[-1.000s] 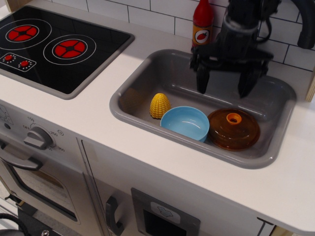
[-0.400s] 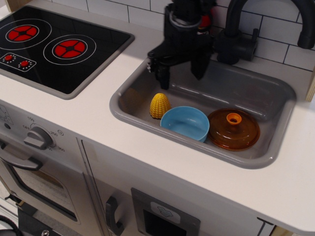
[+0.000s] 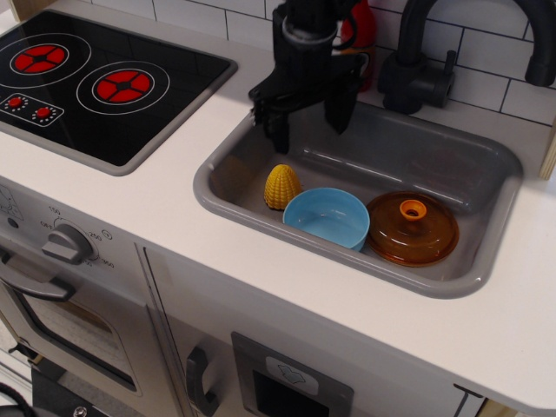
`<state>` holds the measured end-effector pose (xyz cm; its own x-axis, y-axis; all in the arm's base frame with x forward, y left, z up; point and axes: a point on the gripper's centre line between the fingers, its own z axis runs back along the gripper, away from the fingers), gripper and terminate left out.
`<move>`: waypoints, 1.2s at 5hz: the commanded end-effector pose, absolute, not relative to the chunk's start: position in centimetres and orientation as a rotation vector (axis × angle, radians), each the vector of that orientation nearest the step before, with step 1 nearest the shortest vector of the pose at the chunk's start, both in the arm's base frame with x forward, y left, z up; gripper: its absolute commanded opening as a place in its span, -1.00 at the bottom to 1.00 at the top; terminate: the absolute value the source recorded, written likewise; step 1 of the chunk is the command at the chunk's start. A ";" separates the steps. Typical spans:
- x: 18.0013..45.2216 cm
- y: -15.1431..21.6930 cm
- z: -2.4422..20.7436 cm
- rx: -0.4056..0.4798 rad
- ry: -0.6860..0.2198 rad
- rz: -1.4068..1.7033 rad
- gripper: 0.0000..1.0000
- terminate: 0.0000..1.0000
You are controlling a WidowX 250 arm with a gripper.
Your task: Put corn in bowl sink
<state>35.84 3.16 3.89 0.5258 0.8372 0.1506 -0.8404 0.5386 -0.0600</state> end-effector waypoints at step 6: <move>36.2 4.4 -0.7 0.056 -0.235 1.098 -1.00 -1.00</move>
